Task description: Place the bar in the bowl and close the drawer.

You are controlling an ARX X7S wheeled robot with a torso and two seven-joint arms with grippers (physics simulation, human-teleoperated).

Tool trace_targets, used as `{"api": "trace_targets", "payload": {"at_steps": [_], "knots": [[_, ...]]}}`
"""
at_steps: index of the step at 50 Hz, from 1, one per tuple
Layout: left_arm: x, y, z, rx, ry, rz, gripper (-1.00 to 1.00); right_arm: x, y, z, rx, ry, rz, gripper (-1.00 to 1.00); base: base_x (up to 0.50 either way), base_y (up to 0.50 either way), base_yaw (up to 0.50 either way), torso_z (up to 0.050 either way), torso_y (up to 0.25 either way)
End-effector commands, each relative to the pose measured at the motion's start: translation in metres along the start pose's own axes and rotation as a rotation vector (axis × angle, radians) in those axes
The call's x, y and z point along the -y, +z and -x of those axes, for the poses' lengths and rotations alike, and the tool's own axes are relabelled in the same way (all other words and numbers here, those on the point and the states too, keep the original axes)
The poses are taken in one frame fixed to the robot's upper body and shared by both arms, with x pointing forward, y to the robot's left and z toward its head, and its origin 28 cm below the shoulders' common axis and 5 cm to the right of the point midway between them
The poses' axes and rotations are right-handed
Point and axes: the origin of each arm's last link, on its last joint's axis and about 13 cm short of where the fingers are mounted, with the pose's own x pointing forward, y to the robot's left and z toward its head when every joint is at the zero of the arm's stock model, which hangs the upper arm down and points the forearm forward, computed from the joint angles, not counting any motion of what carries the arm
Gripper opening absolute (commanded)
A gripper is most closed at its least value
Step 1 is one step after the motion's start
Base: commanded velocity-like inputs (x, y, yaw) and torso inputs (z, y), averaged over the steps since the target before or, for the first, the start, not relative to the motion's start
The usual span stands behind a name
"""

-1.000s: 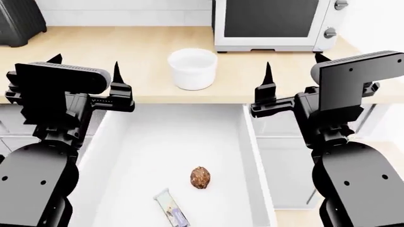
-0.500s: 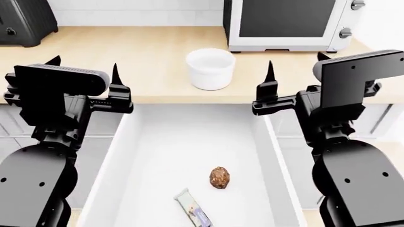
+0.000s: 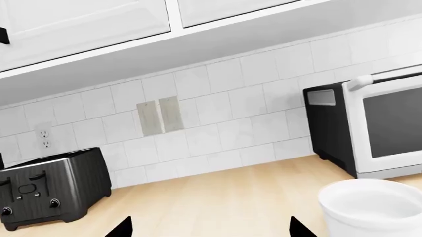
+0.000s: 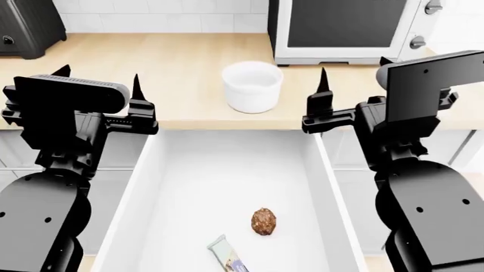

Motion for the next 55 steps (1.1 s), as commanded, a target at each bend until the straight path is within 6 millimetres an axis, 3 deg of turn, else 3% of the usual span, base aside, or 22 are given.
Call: {"api": "trace_targets", "payload": {"at_steps": [1,47,55], "knots": [[0.0,-0.0007,-0.0004,-0.001,0.0,-0.003,1.0,-0.001,-0.0013,0.0,-0.002,0.006,-0.007,1.0,0.12,0.0,0.0,0.0,0.0],[0.001,-0.0023,-0.0014,-0.006,-0.007,-0.015,1.0,-0.0019,-0.0051,0.0023,-0.009,0.002,-0.008,1.0,0.11,0.05,0.0,0.0,0.0],[0.0006,-0.0036,-0.0012,-0.007,-0.005,-0.012,1.0,-0.0096,0.0013,-0.002,-0.08,0.059,0.017,1.0,0.0,0.0,0.0,0.0,0.0]]}}
